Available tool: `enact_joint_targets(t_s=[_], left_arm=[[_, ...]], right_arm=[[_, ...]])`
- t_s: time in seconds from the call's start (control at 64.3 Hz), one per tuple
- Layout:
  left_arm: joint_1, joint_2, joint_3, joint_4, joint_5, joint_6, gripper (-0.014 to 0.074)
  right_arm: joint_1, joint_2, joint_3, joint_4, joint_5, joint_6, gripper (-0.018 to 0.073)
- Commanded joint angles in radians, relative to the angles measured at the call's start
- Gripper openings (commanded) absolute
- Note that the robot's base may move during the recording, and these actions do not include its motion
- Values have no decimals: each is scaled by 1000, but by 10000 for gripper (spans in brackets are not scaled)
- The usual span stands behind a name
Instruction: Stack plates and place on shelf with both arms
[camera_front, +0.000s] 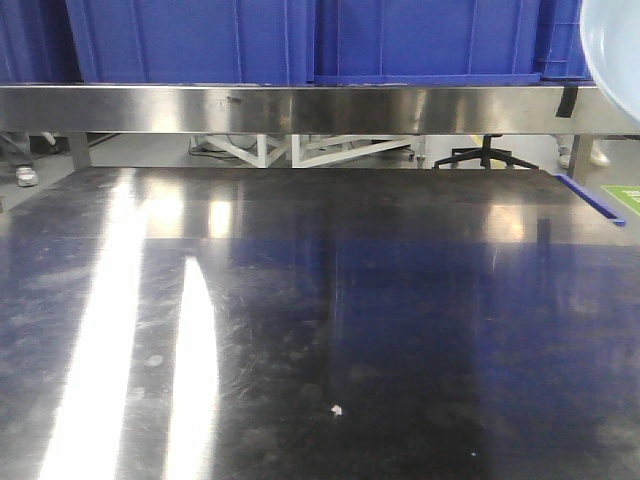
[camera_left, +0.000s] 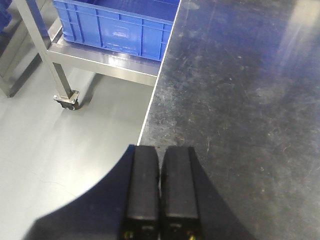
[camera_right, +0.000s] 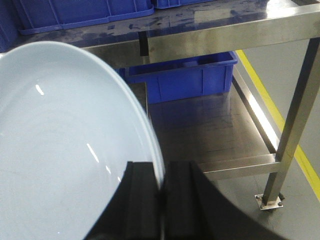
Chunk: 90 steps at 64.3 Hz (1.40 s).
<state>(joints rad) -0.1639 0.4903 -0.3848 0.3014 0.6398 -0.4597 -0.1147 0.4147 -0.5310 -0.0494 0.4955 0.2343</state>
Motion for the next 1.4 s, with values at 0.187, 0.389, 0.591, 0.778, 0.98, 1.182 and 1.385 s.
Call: enact_joint_targets(t_s=[0.187,0.389,0.591,0.778,0.98,1.182,1.385], left_arm=[[4,2,-26,12,-58,-9,97],[4,2,-26,12,-58,-9,97],[4,2,-26,12,-58,-9,97],[4,2,-26,12,-58,-9,97],[4,2,-26,12,-58,-9,97],[4,2,-26,12,-58,-9,97],[4,2,-26,12,-58,-9,97]], right_arm=[[-7,-7,-28,-4,-117,-4,51],[-7,-7,-28,-4,-66,-4,51],[-7,-7,-28,-4,-30,-4,51],[-7,-7,-28,-4,-30,-4,51],[-7,-7,-28,-4,-30,-4,51],[-7,-7,-28,-4,-30,-4,51],[-7,-7,-28,-4,-30,-4,51]])
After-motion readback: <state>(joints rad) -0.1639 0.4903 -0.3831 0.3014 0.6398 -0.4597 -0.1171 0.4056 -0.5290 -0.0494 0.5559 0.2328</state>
